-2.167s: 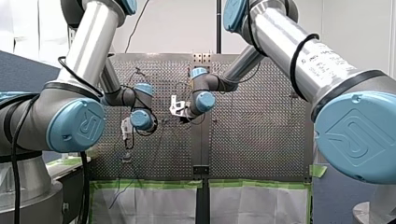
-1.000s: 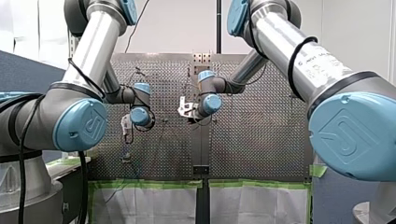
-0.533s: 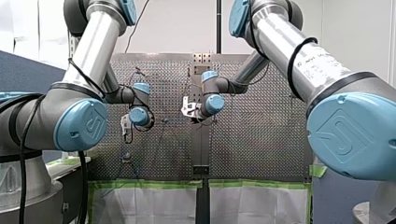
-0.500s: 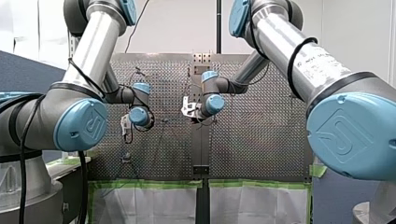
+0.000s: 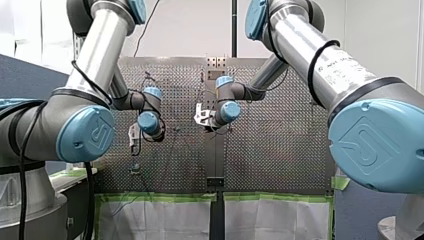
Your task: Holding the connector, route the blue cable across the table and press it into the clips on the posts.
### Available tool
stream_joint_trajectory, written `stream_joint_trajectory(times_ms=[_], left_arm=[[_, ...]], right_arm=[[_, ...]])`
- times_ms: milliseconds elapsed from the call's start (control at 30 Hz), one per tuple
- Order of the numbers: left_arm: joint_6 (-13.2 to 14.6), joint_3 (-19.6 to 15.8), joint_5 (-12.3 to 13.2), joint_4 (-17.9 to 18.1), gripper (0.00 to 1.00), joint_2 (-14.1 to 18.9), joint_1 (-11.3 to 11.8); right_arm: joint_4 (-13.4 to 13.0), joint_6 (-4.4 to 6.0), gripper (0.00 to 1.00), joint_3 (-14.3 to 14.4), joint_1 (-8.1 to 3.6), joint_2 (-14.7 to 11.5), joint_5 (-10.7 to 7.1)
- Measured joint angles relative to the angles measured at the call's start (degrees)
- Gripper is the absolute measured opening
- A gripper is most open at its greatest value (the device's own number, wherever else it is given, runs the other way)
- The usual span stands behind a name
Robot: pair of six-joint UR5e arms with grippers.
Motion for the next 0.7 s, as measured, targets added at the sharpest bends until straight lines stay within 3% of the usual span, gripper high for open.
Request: stream_joint_trajectory(times_ms=[233, 533, 700], left_arm=[[-3.04, -3.86, -0.59, 1.81, 1.0, 3.85, -1.37], [-3.62, -9.28, -3.84, -0.95, 1.0, 9.27, -3.27], [-3.89, -11.97, -4.26, -0.94, 1.0, 11.97, -5.1]], right_arm=[[0.03, 0.0, 0.0, -0.01, -0.1, -0.01, 0.0], [0.32, 0.0, 0.0, 0.0, -0.47, -0.01, -0.16], [0.41, 0.0, 0.0, 0.0, -0.53, 0.0, -0.19]])
